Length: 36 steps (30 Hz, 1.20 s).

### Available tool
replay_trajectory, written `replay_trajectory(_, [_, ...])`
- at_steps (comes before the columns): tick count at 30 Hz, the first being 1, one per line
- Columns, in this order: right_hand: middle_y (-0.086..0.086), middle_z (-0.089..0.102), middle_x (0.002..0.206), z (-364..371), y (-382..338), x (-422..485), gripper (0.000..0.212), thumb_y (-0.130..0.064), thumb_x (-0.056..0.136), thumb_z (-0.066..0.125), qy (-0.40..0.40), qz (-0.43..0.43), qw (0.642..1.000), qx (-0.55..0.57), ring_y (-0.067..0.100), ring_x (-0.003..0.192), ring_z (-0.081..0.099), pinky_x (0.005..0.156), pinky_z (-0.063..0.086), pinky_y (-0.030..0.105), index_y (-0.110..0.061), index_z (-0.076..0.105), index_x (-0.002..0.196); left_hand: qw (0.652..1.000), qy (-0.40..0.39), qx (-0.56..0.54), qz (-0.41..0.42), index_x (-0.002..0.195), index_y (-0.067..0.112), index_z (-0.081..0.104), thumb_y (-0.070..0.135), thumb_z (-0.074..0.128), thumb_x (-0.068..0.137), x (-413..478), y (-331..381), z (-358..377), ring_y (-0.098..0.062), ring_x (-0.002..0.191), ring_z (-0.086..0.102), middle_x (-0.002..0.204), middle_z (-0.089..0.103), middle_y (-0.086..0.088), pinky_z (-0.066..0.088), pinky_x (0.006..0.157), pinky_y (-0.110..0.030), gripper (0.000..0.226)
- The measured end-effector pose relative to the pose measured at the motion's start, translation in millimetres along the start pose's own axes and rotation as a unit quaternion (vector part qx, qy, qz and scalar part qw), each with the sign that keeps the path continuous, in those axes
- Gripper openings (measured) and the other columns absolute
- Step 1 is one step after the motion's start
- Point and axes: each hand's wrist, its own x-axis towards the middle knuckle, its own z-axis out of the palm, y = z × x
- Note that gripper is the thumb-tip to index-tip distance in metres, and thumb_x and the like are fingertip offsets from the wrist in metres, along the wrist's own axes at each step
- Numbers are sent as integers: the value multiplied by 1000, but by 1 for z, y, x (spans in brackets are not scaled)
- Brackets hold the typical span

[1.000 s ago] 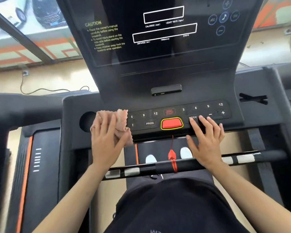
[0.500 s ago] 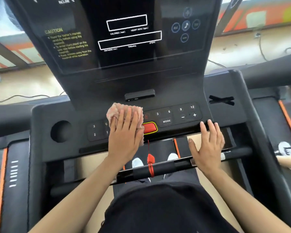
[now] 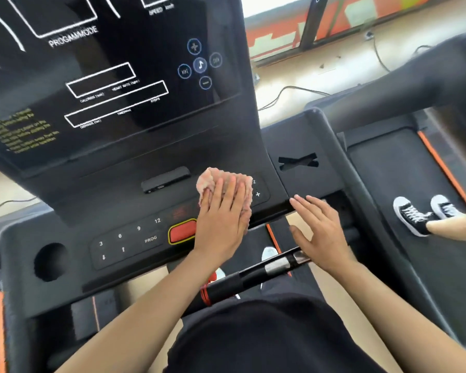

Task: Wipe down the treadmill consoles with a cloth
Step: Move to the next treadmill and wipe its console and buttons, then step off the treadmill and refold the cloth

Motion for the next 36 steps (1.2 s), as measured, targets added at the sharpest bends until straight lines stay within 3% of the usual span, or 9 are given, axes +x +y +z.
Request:
replay_trajectory(9, [3,64,136,-5,10,-8,43,-26,91,55,62,69,992,89,22,126,59,109,38,33,-12,67,129,995,18,5,99,161,11,28,41,28,109,41,42,4,-33,158,21,169,26,-11,21,127,-51,60])
replay_trajectory(13, [3,66,130,-14,11,-14,41,-20,91,56,67,111,982,141,18,121,60,111,34,15,-9,66,129,985,67,-17,160,155,5,41,30,42,109,46,49,10,-30,155,31,164,38,-13,22,128,-47,52])
replay_trajectory(17, [0,68,124,-29,14,-21,42,-6,88,64,67,148,971,177,17,109,65,99,49,27,-11,65,130,968,91,-161,167,146,12,54,24,53,106,45,73,6,-21,151,38,152,56,-6,31,124,-41,42])
replay_trajectory(20, [-5,65,126,-40,18,-29,51,-6,87,69,58,193,957,210,13,104,66,97,50,24,-15,59,137,948,14,-290,131,129,27,68,37,51,107,45,103,-17,-8,138,49,123,70,10,47,106,-28,28])
replay_trajectory(22, [-8,64,129,-48,17,-38,58,-7,85,73,73,238,937,246,10,100,66,94,49,20,-19,56,140,924,-26,-365,109,107,28,72,41,57,104,46,119,-30,-11,115,65,104,73,10,55,92,-33,20])
replay_trajectory(24, [-9,63,131,-58,11,-50,61,-9,84,76,94,286,909,287,9,100,67,91,49,16,-22,55,140,902,-54,-412,115,89,23,70,47,63,97,47,131,-38,-12,81,61,77,67,10,50,74,-31,26])
replay_trajectory(27, [-8,67,126,-71,-2,-76,53,-17,87,78,107,330,873,343,13,106,67,93,51,22,-25,58,136,868,-131,-460,134,76,22,67,58,72,79,40,149,-49,-4,62,50,62,59,12,43,62,-24,36])
replay_trajectory(31, [-10,75,93,-85,-29,-123,13,-22,89,74,168,384,834,360,4,87,69,80,55,23,-30,71,99,796,-217,-532,188,72,28,67,47,86,73,16,178,-47,-5,69,61,74,69,7,50,65,-30,27])
replay_trajectory(36, [-4,75,78,-93,-60,-190,10,-16,95,69,258,468,770,349,4,74,64,72,52,25,-16,72,86,766,-252,-526,270,79,16,78,61,78,77,-17,216,-46,-17,80,65,79,69,-2,53,76,-39,44])
